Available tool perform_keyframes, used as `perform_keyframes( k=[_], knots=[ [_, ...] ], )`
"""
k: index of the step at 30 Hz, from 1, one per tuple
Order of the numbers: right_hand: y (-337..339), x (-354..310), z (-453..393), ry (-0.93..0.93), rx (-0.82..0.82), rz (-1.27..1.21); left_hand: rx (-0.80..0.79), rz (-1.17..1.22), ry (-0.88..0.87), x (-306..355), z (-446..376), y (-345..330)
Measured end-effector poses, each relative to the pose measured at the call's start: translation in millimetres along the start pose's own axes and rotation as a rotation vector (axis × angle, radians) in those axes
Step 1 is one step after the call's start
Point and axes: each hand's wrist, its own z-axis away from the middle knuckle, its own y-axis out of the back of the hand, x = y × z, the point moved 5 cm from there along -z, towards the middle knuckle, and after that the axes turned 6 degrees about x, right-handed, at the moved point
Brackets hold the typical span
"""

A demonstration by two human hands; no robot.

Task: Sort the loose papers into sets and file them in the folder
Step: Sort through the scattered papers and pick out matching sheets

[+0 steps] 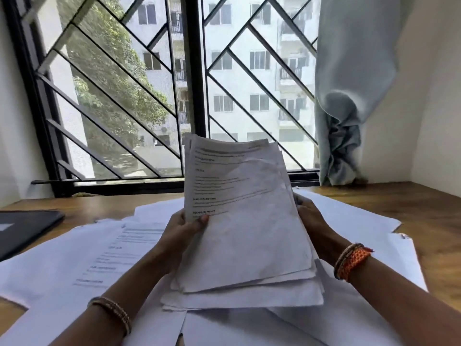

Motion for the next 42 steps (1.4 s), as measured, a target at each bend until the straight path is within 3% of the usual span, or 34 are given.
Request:
perform_keyframes(
  k=[6, 12, 19, 24, 29, 33, 35, 37, 39, 42],
  knots=[
    [20, 1, -4, 0.035, 0.168, -0.035, 0.068, -0.082, -0.068, 9, 3, 3],
    [18, -6, 7, -0.007, 0.123, 0.125, 0.006, -0.068, -0.026, 14, 14, -8],
    [15, -8, 12, -0.038, 0.05, 0.158, -0.011, 0.051, 0.209, 9, 15, -10],
    [4, -16, 11, -0.109, -0.148, -0.102, -0.098, 0.023, 0.18, 19, 15, -13],
    [8, -2, 12, -0.04, -0.101, 0.122, -0.215, 0.061, 0.27, 21, 22, -18],
    [8, -10, 12, -0.023, -0.082, 0.094, -0.023, -0.014, 0.184, 20, 13, -6],
    [18, -15, 9, -0.004, 0.004, 0.201, 0.082, -0.06, 0.111, 22, 6, 10],
    [30, -20, 7, 0.076, 0.056, 0.43, 0.089, -0.129, 0.07, 26, 3, 26],
    [36, -17, 5, 0.117, 0.017, 0.68, 0.047, -0.208, 0.095, 22, 4, 39],
    [41, 1, 2, 0.023, -0.102, 1.082, 0.063, -0.305, 0.152, 11, 2, 50]
  ],
)
